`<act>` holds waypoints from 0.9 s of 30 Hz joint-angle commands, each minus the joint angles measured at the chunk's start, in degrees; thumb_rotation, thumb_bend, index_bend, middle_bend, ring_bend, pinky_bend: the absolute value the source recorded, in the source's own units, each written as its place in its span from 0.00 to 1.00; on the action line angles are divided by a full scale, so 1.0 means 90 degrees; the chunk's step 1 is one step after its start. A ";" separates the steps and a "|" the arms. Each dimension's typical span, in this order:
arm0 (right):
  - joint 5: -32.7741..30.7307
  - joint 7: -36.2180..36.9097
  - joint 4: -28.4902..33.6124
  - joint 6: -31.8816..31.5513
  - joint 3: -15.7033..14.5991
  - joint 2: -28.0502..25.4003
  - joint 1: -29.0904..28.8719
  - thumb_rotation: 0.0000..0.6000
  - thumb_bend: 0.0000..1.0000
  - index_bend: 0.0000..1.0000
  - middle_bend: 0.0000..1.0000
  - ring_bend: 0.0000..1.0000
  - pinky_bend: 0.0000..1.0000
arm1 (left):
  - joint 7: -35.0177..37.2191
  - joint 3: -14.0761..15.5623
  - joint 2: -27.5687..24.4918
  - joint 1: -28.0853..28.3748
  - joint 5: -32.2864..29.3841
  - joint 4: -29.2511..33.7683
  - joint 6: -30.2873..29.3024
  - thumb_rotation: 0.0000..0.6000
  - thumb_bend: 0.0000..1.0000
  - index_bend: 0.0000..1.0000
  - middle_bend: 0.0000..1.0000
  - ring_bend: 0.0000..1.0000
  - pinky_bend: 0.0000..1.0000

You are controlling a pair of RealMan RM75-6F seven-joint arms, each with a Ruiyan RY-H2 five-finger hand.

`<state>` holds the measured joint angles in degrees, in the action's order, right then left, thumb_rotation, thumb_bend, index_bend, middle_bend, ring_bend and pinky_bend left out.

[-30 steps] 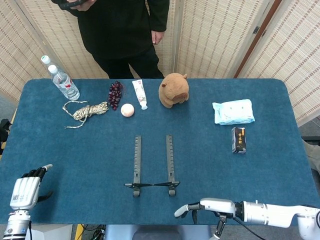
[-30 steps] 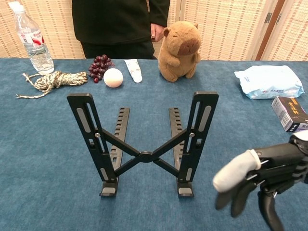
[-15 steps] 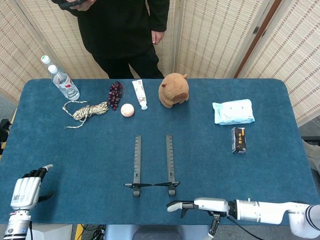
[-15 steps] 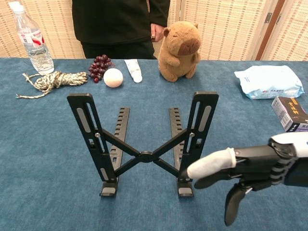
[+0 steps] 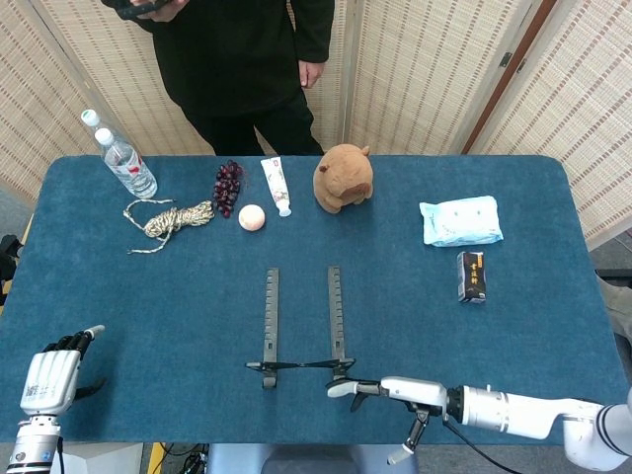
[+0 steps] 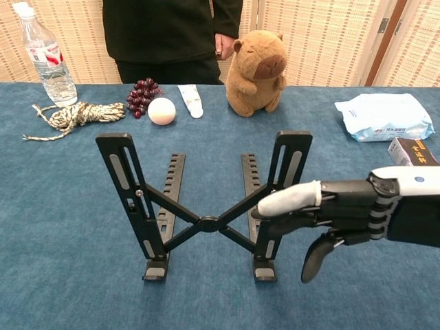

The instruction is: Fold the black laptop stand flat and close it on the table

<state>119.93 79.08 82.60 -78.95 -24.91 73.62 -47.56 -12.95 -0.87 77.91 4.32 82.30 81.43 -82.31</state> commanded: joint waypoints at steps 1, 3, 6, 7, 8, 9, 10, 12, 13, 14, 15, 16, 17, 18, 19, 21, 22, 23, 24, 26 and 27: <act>-0.0137 0.0016 -0.0037 0.0003 0.0039 0.0039 0.0027 1.00 0.00 0.00 0.00 0.01 0.23 | -0.0001 -0.0003 -0.0005 0.0003 0.0003 0.0007 0.0000 1.00 0.06 0.23 0.35 0.35 0.46; -0.0213 0.0077 -0.0086 -0.0001 0.0057 0.0072 0.0035 1.00 0.00 0.00 0.00 0.01 0.23 | -0.0005 -0.0006 -0.0012 0.0006 0.0008 0.0016 -0.0004 1.00 0.06 0.23 0.35 0.35 0.46; -0.0302 0.0218 -0.0208 -0.0006 0.0069 0.0129 0.0042 1.00 0.00 0.00 0.00 0.01 0.23 | -0.0003 -0.0005 -0.0017 0.0003 0.0012 0.0024 -0.0009 1.00 0.06 0.23 0.35 0.35 0.46; -0.0354 0.0271 -0.0261 0.0001 0.0082 0.0156 0.0049 1.00 0.00 0.00 0.00 0.01 0.23 | -0.0001 -0.0004 -0.0018 0.0002 0.0008 0.0024 -0.0007 1.00 0.06 0.23 0.35 0.35 0.46; -0.0390 0.0307 -0.0298 0.0006 0.0092 0.0177 0.0054 1.00 0.00 0.00 0.00 0.01 0.23 | 0.0001 -0.0003 -0.0017 0.0000 0.0005 0.0024 -0.0005 1.00 0.06 0.23 0.35 0.35 0.46; -0.0431 0.0358 -0.0343 0.0013 0.0103 0.0201 0.0057 1.00 0.00 0.00 0.00 0.01 0.23 | 0.0001 -0.0002 -0.0016 -0.0001 0.0002 0.0021 -0.0003 1.00 0.06 0.23 0.35 0.35 0.46; -0.0462 0.0394 -0.0373 0.0021 0.0111 0.0218 0.0059 1.00 0.00 0.00 0.00 0.00 0.23 | 0.0002 0.0000 -0.0015 -0.0003 0.0003 0.0018 -0.0004 1.00 0.06 0.23 0.35 0.35 0.46; -0.0528 0.0495 -0.0442 0.0026 0.0128 0.0254 0.0064 1.00 0.00 0.00 0.00 0.00 0.23 | 0.0005 0.0004 -0.0010 -0.0006 0.0004 0.0010 -0.0003 1.00 0.06 0.23 0.35 0.34 0.46; -0.0562 0.0545 -0.0471 0.0026 0.0139 0.0269 0.0068 1.00 0.00 0.00 0.00 0.00 0.23 | 0.0004 0.0006 -0.0009 -0.0007 0.0006 0.0005 -0.0004 1.00 0.06 0.23 0.35 0.34 0.46; -0.0597 0.0585 -0.0503 0.0024 0.0153 0.0285 0.0075 1.00 0.00 0.00 0.00 0.00 0.23 | 0.0004 0.0010 -0.0010 -0.0007 0.0008 0.0001 0.0000 1.00 0.06 0.23 0.35 0.34 0.46; -0.0626 0.0622 -0.0531 0.0023 0.0164 0.0299 0.0080 1.00 0.00 0.00 0.00 0.00 0.23 | 0.0002 0.0013 -0.0012 -0.0007 0.0009 -0.0001 0.0004 1.00 0.06 0.23 0.35 0.35 0.46; -0.0666 0.0663 -0.0561 0.0026 0.0179 0.0313 0.0087 1.00 0.00 0.00 0.00 0.00 0.23 | 0.0002 0.0017 -0.0017 -0.0008 0.0012 0.0000 0.0006 1.00 0.06 0.23 0.35 0.35 0.46; -0.0698 0.0679 -0.0580 0.0029 0.0194 0.0322 0.0095 1.00 0.00 0.00 0.00 0.00 0.23 | 0.0004 0.0018 -0.0021 -0.0008 0.0015 0.0002 0.0005 1.00 0.06 0.23 0.35 0.35 0.46; -0.0735 0.0694 -0.0594 0.0037 0.0208 0.0329 0.0103 1.00 0.00 0.00 0.00 0.00 0.23 | 0.0005 0.0017 -0.0024 -0.0007 0.0018 0.0004 0.0004 1.00 0.06 0.23 0.35 0.35 0.46; -0.0788 0.0709 -0.0607 0.0053 0.0227 0.0333 0.0115 1.00 0.00 0.00 0.00 0.00 0.23 | 0.0005 0.0018 -0.0026 -0.0008 0.0022 0.0007 0.0001 1.00 0.06 0.23 0.35 0.35 0.46; -0.0894 0.0718 -0.0613 0.0098 0.0266 0.0338 0.0138 1.00 0.00 0.00 0.00 0.00 0.23 | 0.0002 0.0018 -0.0027 -0.0004 0.0027 0.0008 0.0004 1.00 0.06 0.23 0.35 0.35 0.46; -0.0927 0.0725 -0.0611 0.0116 0.0277 0.0340 0.0145 1.00 0.00 0.00 0.00 0.00 0.23 | -0.0001 0.0019 -0.0027 -0.0002 0.0028 0.0006 0.0007 1.00 0.06 0.23 0.35 0.35 0.46; -0.0939 0.0740 -0.0610 0.0123 0.0283 0.0340 0.0147 1.00 0.00 0.00 0.00 0.00 0.23 | -0.0006 0.0021 -0.0026 -0.0001 0.0030 0.0006 0.0010 1.00 0.06 0.23 0.35 0.35 0.46; -0.0921 0.0765 -0.0614 0.0111 0.0278 0.0339 0.0147 1.00 0.00 0.00 0.00 0.00 0.23 | -0.0010 0.0022 -0.0024 0.0000 0.0030 0.0003 0.0012 1.00 0.06 0.23 0.35 0.35 0.46; -0.0874 0.0778 -0.0622 0.0078 0.0267 0.0336 0.0147 1.00 0.00 0.00 0.00 0.00 0.23 | -0.0012 0.0022 -0.0023 -0.0001 0.0030 0.0005 0.0011 1.00 0.06 0.23 0.35 0.35 0.46; -0.0843 0.0768 -0.0620 0.0056 0.0259 0.0329 0.0149 1.00 0.00 0.00 0.00 0.00 0.23 | -0.0014 0.0021 -0.0022 -0.0001 0.0030 0.0006 0.0010 1.00 0.06 0.23 0.35 0.35 0.46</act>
<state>112.14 85.99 77.04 -78.27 -22.51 76.63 -46.24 -13.08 -0.68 77.71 4.32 82.57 81.48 -82.22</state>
